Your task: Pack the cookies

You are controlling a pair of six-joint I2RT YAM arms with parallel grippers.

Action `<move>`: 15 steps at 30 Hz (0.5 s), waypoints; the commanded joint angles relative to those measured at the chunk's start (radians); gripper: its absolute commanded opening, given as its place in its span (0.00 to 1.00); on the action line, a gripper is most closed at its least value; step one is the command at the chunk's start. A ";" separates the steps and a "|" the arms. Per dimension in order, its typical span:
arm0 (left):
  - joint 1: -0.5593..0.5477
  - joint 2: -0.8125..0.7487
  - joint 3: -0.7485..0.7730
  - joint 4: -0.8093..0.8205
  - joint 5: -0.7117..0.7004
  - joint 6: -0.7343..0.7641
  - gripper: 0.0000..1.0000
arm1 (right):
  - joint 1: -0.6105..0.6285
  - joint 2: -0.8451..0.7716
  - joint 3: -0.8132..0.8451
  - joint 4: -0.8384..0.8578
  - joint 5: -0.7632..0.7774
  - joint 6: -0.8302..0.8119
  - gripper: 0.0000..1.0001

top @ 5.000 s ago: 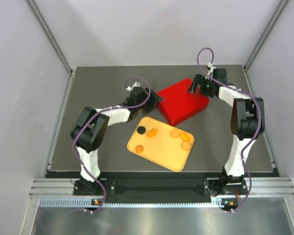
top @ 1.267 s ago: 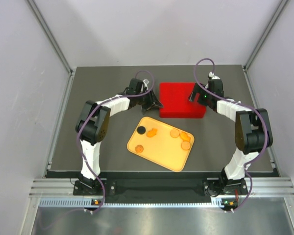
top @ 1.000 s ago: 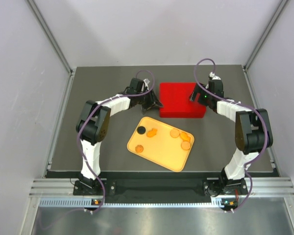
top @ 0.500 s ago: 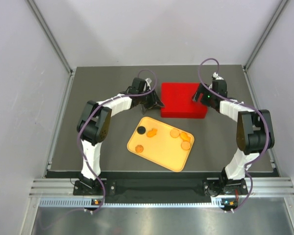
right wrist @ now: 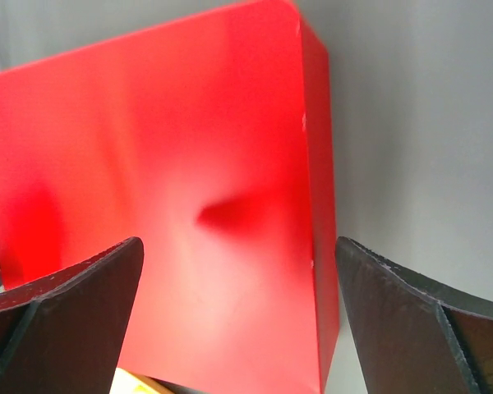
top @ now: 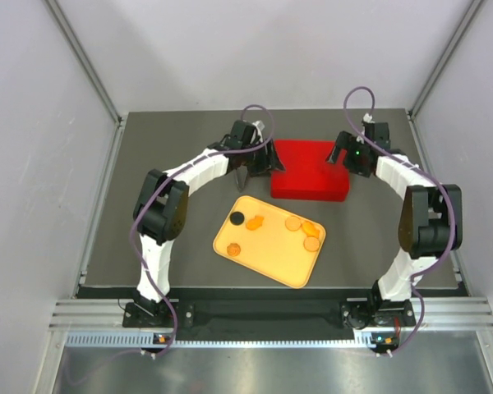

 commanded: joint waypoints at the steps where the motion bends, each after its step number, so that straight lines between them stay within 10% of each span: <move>1: 0.011 -0.042 0.077 -0.062 -0.049 0.066 0.66 | -0.027 -0.046 0.068 -0.046 0.016 -0.015 1.00; 15: 0.020 -0.364 -0.042 -0.094 -0.106 0.132 0.65 | 0.019 -0.425 -0.105 -0.063 0.093 -0.018 1.00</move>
